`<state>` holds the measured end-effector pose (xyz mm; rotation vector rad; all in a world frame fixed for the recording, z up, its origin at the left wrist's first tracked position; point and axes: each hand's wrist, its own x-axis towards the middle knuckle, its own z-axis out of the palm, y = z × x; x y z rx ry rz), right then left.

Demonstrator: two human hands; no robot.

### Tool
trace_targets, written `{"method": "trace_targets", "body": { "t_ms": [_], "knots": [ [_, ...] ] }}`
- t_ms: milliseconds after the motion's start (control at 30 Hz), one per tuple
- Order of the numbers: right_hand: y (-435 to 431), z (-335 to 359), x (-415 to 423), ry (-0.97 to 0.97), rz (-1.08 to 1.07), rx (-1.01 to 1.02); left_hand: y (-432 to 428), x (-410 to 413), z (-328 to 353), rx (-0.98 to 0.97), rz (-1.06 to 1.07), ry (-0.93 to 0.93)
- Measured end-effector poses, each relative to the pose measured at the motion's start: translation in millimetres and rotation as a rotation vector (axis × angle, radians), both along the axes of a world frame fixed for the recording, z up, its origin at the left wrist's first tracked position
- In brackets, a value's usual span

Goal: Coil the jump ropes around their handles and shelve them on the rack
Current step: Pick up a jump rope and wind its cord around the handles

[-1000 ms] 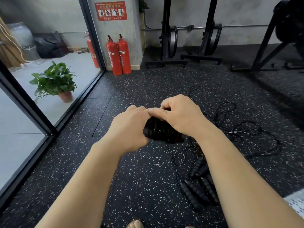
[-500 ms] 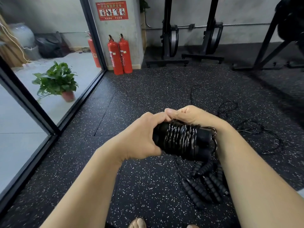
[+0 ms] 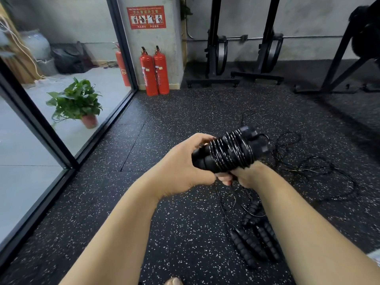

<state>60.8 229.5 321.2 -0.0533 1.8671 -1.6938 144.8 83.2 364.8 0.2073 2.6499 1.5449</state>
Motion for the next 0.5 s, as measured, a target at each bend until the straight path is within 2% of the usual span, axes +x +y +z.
{"method": "trace_targets", "body": {
  "t_ms": [67,167,333,500],
  "knots": [
    [-8.2,-4.9,3.2,0.085,0.049,0.115,-2.8,-4.7,-3.5,0.048,0.069,0.024],
    [-19.4,2.9,13.6,0.146,0.051,0.237,-9.4,-10.9,-10.8,0.022,0.220,0.052],
    [-30.3,-2.0,20.2,0.394,-0.007,0.205,-16.2,-13.6,-16.8,-0.072,0.387,0.042],
    [-29.8,5.4,23.3,0.486,0.117,0.312,-20.2,-17.8,-24.2,-0.162,0.441,0.064]
  ]
}}
